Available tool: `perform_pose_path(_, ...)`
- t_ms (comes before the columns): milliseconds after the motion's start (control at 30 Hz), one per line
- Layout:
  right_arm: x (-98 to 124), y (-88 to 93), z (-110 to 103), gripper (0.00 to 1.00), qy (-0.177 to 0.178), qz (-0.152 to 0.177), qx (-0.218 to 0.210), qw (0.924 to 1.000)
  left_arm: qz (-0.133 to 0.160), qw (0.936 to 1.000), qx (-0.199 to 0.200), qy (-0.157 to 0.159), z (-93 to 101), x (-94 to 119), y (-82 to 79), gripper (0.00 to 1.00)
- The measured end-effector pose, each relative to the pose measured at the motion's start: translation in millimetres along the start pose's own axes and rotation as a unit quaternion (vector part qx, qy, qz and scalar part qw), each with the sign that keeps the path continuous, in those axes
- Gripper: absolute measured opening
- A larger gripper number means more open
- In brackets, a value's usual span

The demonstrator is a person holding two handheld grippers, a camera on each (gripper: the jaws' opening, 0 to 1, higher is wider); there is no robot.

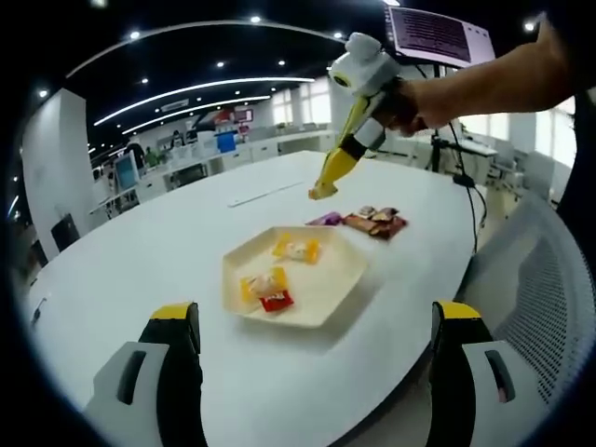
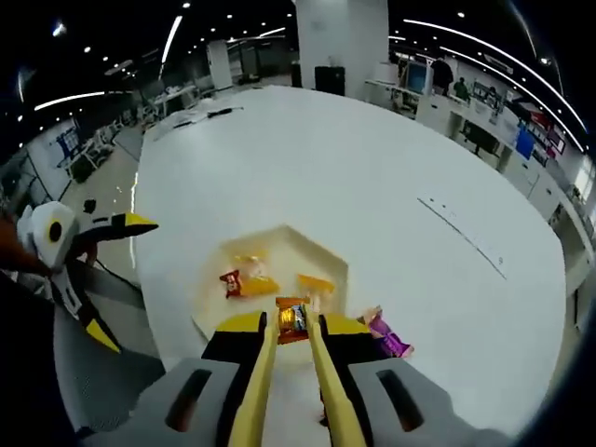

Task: Place the target food into the container with the food tongs after gripping and lifting it, then release it inside without dropping or visibly crushing the food.

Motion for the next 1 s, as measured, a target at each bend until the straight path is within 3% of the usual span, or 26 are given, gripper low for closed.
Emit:
perform_pose_path(367, -19.6, -37.3, -30.1, 0.21, -0.028, 0.009, 0.033, 0.9990, 0.003, 1.0000, -0.001, 0.002, 0.6, -0.4, -0.4, 1.00)
perform_pose_path(733, -25.9, -47.0, -33.2, 0.23, -0.040, 0.020, 0.059, 0.9973, 0.007, 1.0000, 0.002, 0.002, -0.2, -0.1, -1.6, 1.00)
perform_pose_path(1000, -24.8, -49.6, -32.6, 0.24, -0.044, 0.029, 0.055, 0.9971, 0.008, 1.0000, 0.003, -0.001, -1.6, 0.1, -1.8, 1.00)
Point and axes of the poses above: the point that each gripper's makers call its tool centre point, and the gripper's own axes: x roughly backward along the fingers, z roughly to its right, y roughly out of its underside, the point moved 4 cm from there along x, roughly backward along the fingers, and after that the axes turned 6 degrees about x, right-handed, at the moved point
